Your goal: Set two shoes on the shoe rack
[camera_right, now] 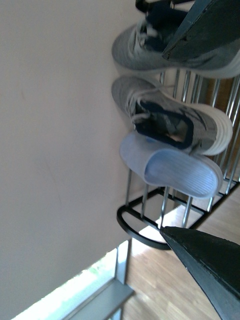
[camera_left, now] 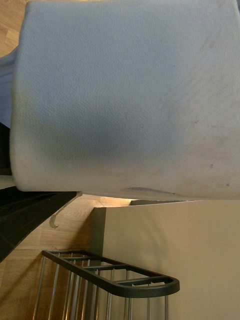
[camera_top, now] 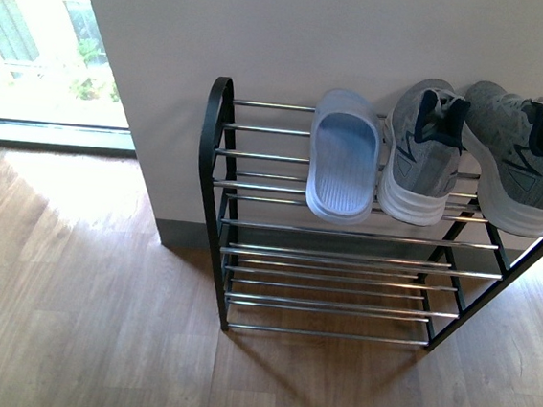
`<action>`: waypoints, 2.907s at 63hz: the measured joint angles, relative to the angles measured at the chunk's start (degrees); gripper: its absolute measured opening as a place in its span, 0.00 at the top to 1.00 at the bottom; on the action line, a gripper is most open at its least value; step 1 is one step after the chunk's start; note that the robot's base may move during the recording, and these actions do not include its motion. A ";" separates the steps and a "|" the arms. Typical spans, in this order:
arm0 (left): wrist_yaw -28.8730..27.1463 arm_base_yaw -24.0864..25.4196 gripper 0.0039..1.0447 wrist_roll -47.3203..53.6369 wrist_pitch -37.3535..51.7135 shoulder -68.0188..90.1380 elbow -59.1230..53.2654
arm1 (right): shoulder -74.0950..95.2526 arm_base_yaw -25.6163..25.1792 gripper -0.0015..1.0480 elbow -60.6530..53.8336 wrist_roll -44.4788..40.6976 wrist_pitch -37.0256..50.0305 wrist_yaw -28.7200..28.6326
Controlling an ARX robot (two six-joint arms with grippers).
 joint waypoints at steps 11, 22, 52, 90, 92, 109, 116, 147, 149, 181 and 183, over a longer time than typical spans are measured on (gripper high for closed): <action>0.07 -0.02 0.98 0.00 0.00 0.00 0.00 | 0.07 0.59 0.16 -2.47 -1.86 6.60 9.07; -0.07 0.00 0.98 0.00 0.00 0.00 0.00 | -5.38 0.55 0.48 -10.56 -5.05 13.62 20.24; 0.00 0.00 0.98 0.00 0.00 0.00 0.00 | -21.16 -2.73 0.98 -23.32 -6.12 10.62 17.03; 0.00 0.00 0.98 0.00 0.00 0.00 0.00 | -43.67 -2.73 0.98 -26.10 -6.12 -8.46 17.05; 0.00 0.00 0.98 0.00 0.00 0.00 0.00 | -44.59 -2.73 0.98 -26.10 -6.12 -9.31 17.05; 0.00 0.00 0.98 0.00 0.00 0.00 0.00 | -52.65 -2.73 0.98 -26.12 -6.12 -16.85 17.05; 0.00 0.00 0.98 0.00 0.00 0.00 0.00 | -55.93 -2.73 0.98 -26.14 -6.12 -19.98 17.05; 0.00 0.00 0.98 0.00 0.00 0.00 0.00 | -65.99 -2.73 0.98 -26.14 -6.12 -29.86 17.05; 0.00 0.00 0.98 0.00 0.00 0.00 0.00 | -66.45 -2.73 0.98 -26.14 -6.12 -30.29 17.05; 0.02 -0.02 0.98 0.00 0.00 0.00 0.00 | -77.94 -2.73 0.98 -26.12 -6.14 -42.18 17.07; -0.02 -0.02 0.98 0.00 0.00 0.00 0.00 | -77.94 -2.73 0.98 -26.12 -6.14 -42.18 17.07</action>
